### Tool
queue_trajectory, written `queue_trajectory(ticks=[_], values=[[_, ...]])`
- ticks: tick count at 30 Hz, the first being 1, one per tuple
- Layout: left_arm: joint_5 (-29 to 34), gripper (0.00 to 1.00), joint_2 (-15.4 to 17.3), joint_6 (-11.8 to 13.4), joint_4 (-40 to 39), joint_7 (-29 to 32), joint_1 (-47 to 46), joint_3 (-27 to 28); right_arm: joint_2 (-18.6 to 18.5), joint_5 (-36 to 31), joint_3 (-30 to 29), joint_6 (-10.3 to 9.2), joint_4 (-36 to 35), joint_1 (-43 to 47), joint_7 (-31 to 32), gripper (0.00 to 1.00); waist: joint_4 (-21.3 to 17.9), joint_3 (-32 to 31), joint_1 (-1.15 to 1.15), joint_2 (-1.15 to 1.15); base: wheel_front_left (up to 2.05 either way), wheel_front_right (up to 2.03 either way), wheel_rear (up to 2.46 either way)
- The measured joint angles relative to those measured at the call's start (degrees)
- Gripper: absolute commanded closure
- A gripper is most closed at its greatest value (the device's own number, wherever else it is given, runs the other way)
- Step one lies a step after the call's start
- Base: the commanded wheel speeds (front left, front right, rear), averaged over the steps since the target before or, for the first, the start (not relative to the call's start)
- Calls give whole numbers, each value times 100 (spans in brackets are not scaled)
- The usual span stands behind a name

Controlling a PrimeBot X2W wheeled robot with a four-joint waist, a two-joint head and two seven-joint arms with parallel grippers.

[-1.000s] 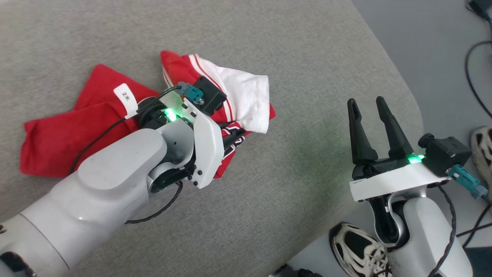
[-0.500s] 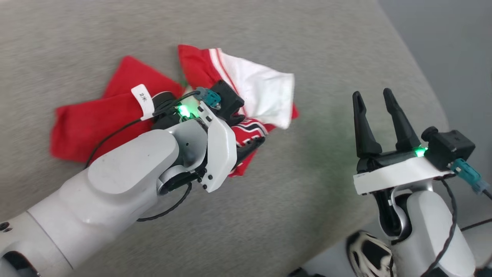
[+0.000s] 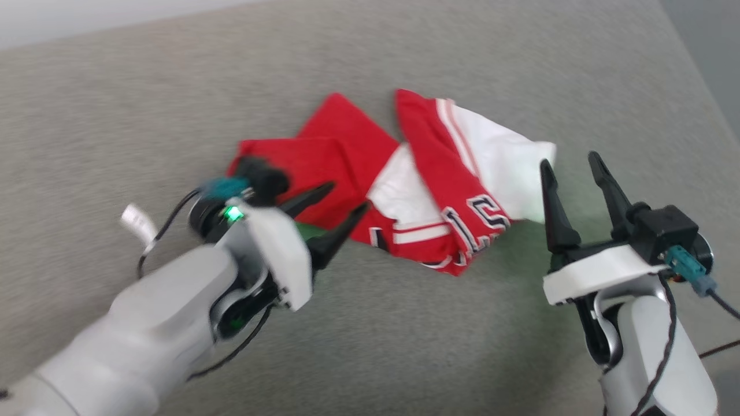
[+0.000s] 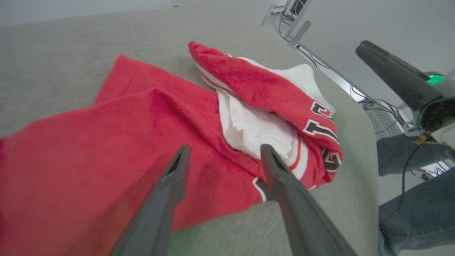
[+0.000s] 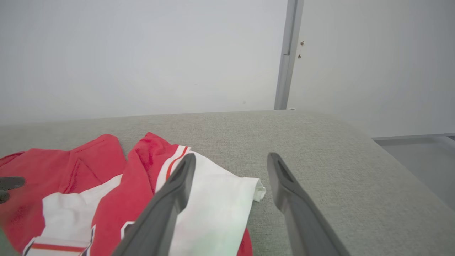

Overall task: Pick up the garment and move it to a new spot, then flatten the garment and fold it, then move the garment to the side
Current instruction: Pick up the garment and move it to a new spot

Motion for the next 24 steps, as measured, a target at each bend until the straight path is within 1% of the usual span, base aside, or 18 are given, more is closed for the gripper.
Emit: queue_trajectory(ticks=[3,5,7,9,11,12,13,16,19,22,24], values=[[-272,0,11,0,374,-511,397,166,1,-227,-170,0,79,102,0,0,308,-170,0,0,0,0,0],[-391,0,33,0,642,-733,681,346,-1,-379,-263,0,133,196,0,0,504,-296,0,0,0,0,0],[-555,0,38,0,878,-843,982,576,-13,-472,-337,0,191,274,0,0,688,-430,0,0,0,0,0],[-559,0,44,0,1066,-877,1285,815,-67,-491,-442,0,226,374,0,0,861,-566,0,0,0,0,0],[-461,0,36,7,1132,-882,1572,1393,-130,-491,-550,0,225,482,0,0,1026,-694,0,0,0,0,0],[-325,0,45,9,1131,-888,1707,1708,-156,-489,-597,0,225,538,0,0,1104,-765,0,0,0,0,0],[0,0,47,52,1089,-890,2078,2307,-231,-469,-671,0,215,654,0,0,1243,-900,0,0,0,0,0],[667,0,30,170,868,-889,2754,3247,-331,-417,-797,0,181,860,0,0,1425,-1097,0,0,0,0,0],[1347,0,-35,297,470,-890,3395,4243,-388,-376,-905,0,112,1040,0,0,1563,-1268,0,0,0,0,0],[1993,0,-215,353,66,-889,4114,5127,-426,-335,-951,0,59,1168,0,0,1633,-1405,0,0,0,0,0],[2442,0,-364,360,-168,-890,4550,5603,-426,-330,-988,0,14,1249,0,0,1643,-1470,0,0,0,0,0]])
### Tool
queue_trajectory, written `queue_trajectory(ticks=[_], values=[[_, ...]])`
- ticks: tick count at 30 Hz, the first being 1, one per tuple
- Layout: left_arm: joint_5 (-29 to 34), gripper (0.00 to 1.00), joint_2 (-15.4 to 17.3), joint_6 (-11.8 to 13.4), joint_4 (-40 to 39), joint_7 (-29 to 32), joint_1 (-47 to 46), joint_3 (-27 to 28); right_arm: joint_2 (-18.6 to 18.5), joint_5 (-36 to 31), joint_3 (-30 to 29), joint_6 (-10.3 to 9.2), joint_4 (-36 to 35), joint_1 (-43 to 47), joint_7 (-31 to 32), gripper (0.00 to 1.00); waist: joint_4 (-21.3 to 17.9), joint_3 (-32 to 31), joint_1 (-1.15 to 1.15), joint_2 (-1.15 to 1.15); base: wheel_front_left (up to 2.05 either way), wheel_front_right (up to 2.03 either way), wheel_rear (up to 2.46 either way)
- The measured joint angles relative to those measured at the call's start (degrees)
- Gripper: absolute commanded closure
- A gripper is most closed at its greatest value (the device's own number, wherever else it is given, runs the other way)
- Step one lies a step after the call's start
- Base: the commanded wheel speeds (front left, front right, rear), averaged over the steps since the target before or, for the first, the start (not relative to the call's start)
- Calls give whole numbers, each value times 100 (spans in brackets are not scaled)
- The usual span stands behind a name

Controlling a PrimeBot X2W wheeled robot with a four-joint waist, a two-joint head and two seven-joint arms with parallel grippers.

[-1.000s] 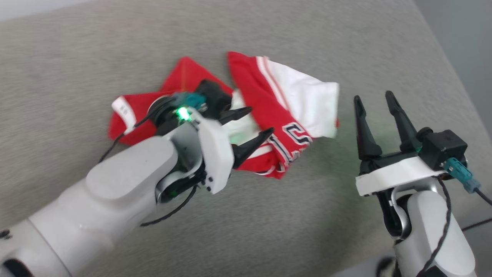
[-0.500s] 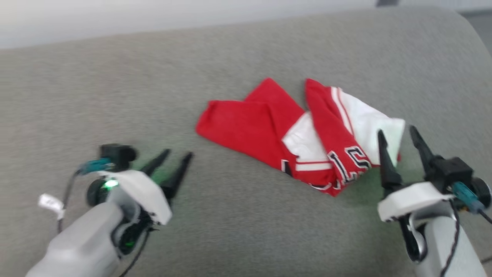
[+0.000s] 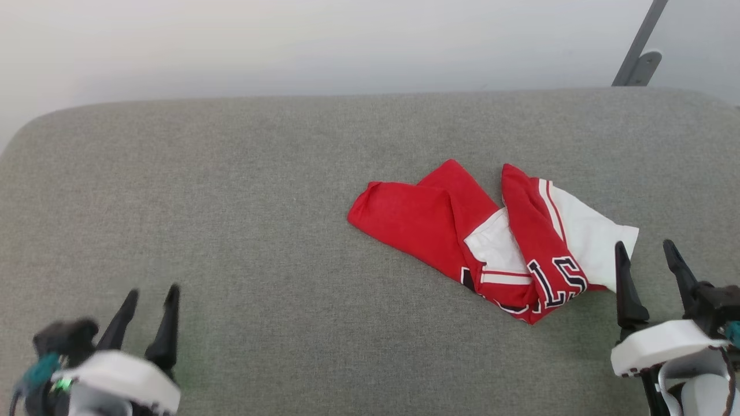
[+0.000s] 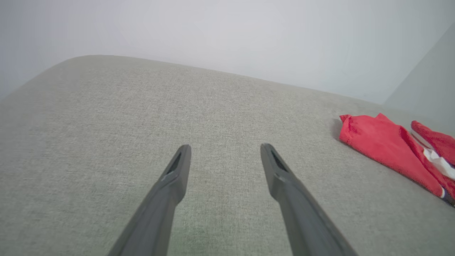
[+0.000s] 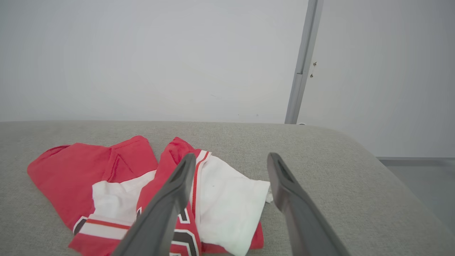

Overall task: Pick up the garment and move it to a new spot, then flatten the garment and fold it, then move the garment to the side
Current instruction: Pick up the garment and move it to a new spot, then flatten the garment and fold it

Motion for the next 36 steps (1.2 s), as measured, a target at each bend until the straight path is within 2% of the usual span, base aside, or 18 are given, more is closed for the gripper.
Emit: queue_trajectory(ticks=[5,13,18,23,33,36], values=[[1012,0,-424,-19,-493,1,619,940,8,1,-32,0,-147,105,0,0,-36,-78,0,0,0,0,0],[2138,0,-979,-225,-1287,0,946,1717,12,85,-42,0,-379,136,0,0,-107,-110,0,0,0,0,0],[2423,0,-1244,-311,-1317,0,1060,1828,27,99,-37,0,-365,136,0,0,-141,-78,0,0,0,0,0],[2494,0,-1330,-336,-1293,0,1059,1889,40,98,-25,0,-333,130,0,0,-159,-59,0,0,0,0,0],[2622,0,-1299,-345,-1252,0,1053,1825,75,96,-1,0,-311,116,0,0,-162,-22,0,0,0,0,0],[2548,0,-1200,-345,-1278,1,927,1458,108,97,-58,0,-322,119,0,0,-133,14,0,0,0,0,0]])
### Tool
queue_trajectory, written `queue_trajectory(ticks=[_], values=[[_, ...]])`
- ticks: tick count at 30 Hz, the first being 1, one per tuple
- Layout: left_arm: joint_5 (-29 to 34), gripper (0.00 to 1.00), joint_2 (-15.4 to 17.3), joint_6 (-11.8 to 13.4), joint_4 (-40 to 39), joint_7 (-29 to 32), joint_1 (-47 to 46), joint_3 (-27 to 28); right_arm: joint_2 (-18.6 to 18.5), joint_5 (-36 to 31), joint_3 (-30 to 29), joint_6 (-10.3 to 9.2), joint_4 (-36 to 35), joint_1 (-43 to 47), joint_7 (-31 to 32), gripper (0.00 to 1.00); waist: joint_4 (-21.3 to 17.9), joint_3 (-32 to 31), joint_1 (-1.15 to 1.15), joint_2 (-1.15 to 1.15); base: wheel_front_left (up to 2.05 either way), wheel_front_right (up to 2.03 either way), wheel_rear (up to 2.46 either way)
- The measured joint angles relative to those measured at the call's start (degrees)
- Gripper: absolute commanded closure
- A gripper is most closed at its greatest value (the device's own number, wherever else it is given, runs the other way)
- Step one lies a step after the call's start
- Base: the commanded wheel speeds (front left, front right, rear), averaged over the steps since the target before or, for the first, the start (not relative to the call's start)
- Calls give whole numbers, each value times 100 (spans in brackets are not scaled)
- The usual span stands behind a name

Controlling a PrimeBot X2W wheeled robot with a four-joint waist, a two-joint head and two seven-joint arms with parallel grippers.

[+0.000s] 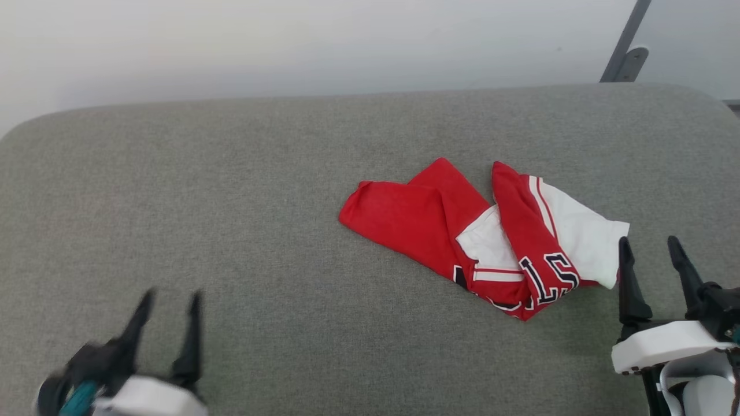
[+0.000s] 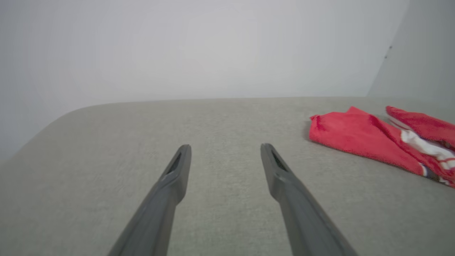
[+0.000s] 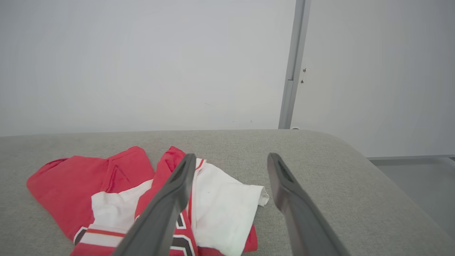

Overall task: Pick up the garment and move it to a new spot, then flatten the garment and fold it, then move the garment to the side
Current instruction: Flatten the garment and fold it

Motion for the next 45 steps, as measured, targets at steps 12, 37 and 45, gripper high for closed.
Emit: queue_trajectory(ticks=[12,37,45], values=[[-873,0,1446,-12,-63,487,-3209,-2967,196,-1,64,0,-169,-415,0,0,-190,541,0,0,0,0,0],[-6043,0,1726,-14,912,5305,-6890,-6901,304,1014,409,0,-133,-928,0,0,-1863,1923,0,0,0,0,0],[-6185,100,1746,-13,926,5226,-6982,-7110,311,1055,535,0,-133,-1089,0,0,-1886,1992,0,0,0,0,0]])
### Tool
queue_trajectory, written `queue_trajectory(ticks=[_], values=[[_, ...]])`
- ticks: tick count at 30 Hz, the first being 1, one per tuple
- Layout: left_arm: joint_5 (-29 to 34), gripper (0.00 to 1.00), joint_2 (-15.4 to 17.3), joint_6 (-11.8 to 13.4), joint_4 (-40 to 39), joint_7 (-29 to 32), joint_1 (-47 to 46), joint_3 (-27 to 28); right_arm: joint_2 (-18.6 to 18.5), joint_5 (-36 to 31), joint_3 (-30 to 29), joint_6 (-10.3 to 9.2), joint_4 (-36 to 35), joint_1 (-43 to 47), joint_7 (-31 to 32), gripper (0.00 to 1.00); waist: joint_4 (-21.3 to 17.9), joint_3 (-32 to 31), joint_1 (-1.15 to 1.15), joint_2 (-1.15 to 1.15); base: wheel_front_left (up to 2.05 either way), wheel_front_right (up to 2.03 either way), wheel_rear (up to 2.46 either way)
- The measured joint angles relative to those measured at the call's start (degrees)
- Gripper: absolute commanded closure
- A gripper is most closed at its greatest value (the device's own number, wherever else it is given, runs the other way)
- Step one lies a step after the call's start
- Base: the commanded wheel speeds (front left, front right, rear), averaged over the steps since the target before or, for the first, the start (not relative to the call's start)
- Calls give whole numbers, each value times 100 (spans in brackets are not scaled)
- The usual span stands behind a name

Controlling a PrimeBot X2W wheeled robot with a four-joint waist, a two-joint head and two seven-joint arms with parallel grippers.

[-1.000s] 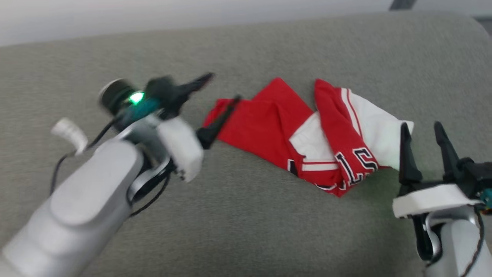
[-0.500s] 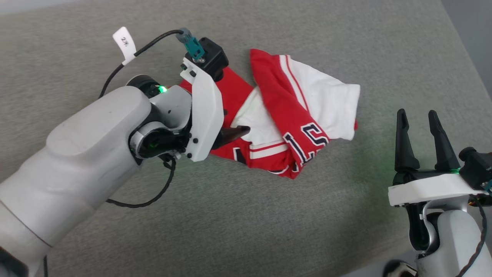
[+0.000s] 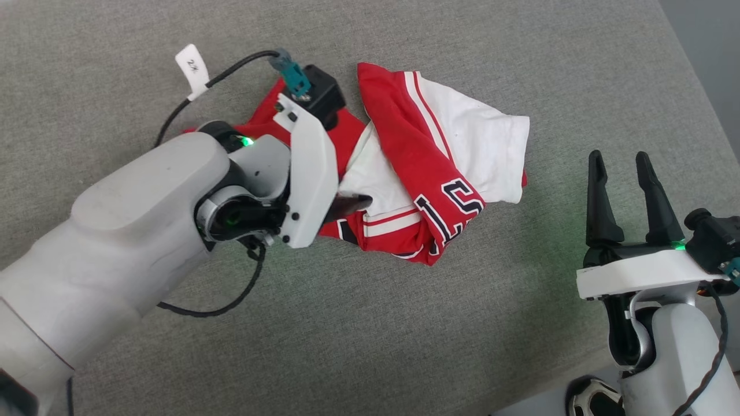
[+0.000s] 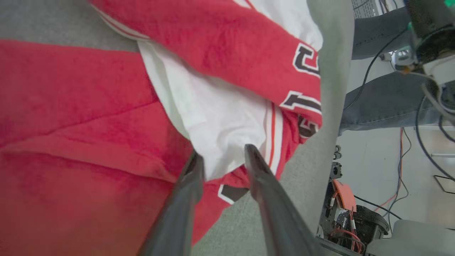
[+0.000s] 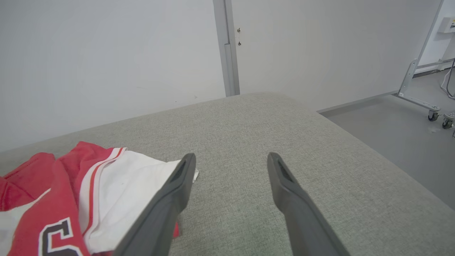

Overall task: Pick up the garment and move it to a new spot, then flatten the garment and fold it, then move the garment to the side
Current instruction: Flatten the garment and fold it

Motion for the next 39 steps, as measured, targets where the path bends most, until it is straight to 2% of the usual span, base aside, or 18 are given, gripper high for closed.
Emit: queue_trajectory(ticks=[4,9,11,17,19,22,25,30,39], values=[[-74,100,-29,0,-53,-129,-79,-32,1,-12,-52,0,-15,-1,0,0,57,3,0,0,0,0,0],[-164,100,-75,0,-24,-794,-232,120,0,-130,-214,0,-37,44,0,0,274,-51,0,0,0,0,0],[-186,100,40,0,-43,-1091,-285,214,3,-204,-245,0,-32,77,0,0,407,-100,0,0,0,0,0],[-260,100,905,0,-34,-1940,-133,476,3,-428,-326,0,-32,96,0,0,851,-314,0,0,0,0,0],[-414,100,1168,0,66,-2237,43,592,4,-514,-337,0,-23,97,0,0,1001,-395,0,0,0,0,0],[-322,100,1553,-1,338,-2564,210,614,4,-580,-343,0,0,98,0,0,1208,-508,0,0,0,0,0],[-192,100,1759,0,800,-2844,422,597,7,-630,-335,0,37,97,0,0,1369,-602,0,0,0,0,0],[-109,100,1758,67,1766,-3233,772,528,5,-675,-274,0,67,101,0,0,1436,-667,0,0,0,0,0],[-120,100,1321,48,3145,-3321,1250,342,4,-821,-345,0,69,256,0,0,1316,-651,0,0,0,0,0]])
